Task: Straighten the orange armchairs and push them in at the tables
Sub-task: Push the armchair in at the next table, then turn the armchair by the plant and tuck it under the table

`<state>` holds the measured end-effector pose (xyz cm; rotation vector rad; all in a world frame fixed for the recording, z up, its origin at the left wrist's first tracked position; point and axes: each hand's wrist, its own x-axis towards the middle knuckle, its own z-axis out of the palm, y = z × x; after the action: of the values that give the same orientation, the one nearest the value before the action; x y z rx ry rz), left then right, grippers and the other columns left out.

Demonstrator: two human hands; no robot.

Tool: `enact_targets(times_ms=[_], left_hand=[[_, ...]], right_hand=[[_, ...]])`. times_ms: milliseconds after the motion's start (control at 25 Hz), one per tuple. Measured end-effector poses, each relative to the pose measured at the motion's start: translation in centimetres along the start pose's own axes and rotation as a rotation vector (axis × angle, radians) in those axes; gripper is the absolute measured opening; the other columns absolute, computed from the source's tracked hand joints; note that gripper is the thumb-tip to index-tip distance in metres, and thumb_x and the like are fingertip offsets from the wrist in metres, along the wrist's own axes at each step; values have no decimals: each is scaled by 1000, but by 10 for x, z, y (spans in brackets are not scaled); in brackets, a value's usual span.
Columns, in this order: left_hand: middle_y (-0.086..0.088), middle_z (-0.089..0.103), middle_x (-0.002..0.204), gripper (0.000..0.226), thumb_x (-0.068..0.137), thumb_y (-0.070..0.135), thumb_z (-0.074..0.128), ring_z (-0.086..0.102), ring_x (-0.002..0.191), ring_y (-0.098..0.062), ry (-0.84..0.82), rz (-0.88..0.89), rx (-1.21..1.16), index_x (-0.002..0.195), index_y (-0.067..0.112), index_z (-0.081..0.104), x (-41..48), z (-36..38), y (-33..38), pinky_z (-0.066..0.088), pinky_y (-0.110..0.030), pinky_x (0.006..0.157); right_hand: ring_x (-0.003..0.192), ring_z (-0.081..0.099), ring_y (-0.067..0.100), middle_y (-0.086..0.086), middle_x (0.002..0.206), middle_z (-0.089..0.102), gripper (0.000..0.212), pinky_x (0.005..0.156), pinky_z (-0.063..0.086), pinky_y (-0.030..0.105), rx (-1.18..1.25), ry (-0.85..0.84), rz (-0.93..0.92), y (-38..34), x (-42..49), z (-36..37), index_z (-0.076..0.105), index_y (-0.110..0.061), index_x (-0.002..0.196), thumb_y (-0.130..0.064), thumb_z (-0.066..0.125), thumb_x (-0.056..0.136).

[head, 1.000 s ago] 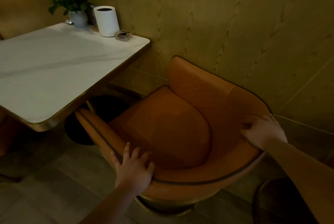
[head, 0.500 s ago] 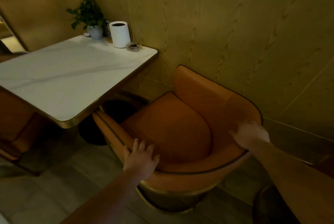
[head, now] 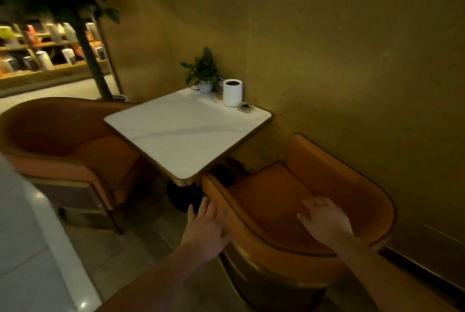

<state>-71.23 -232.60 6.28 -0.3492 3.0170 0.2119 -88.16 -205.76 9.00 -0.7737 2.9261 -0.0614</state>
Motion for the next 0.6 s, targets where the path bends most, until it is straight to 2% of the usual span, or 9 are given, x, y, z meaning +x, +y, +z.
enact_targets(times_ms=[240,440,600], left_hand=[[-6,1,167,68,98,54,34,-12,152,-31,125,-83,-19,157,34,5,-82,-64,-93,-5,-61,120],[-6,2,167,68,98,56,34,-11,152,-30,202,-156,-11,157,35,6,-150,-85,-202,-2,-63,120],[-6,4,167,68,98,56,35,-9,152,-30,238,-225,-9,156,36,6,-196,-99,-287,-4,-62,120]], right_hand=[[144,30,17,-4,155,40,56,114,34,38,138,117,-159,-167,-20,-48,38,-27,150,-52,42,100],[134,40,21,-2,145,50,44,103,40,39,288,120,-181,-315,-43,-56,48,-28,141,-44,45,100],[135,41,20,-3,146,50,52,103,45,39,331,75,-244,-417,-46,-44,44,-29,147,-49,47,99]])
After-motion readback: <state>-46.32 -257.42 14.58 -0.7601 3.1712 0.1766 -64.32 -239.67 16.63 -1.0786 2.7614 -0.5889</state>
